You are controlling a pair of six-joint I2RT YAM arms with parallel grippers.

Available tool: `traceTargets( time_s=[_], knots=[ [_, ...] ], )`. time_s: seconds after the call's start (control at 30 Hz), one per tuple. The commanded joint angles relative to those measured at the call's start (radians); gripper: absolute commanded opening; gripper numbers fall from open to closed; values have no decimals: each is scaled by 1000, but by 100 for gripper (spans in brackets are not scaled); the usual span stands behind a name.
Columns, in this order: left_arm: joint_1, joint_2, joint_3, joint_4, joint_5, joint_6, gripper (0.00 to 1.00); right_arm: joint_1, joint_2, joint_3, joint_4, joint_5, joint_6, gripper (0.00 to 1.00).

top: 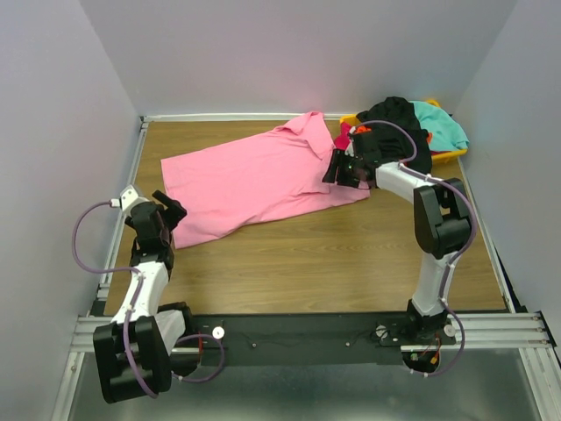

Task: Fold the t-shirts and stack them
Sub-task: Fold the tshirt

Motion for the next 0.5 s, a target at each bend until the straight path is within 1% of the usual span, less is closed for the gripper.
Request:
traceTargets(
  time_s=[0.0,0.1,0.23,0.47],
  knots=[
    [4,20,-7,54,34,34,83,4,17,-4,60,-44,9,60],
    [5,26,-7,59,33,38,83,4,19,-15,66,-54,10,55],
    [4,28,-6,63,31,43,82,6,40,-22,69,-62,16,51],
    [4,43,-6,74,42,48,83,6,40,-50,73,-65,16,50]
  ],
)
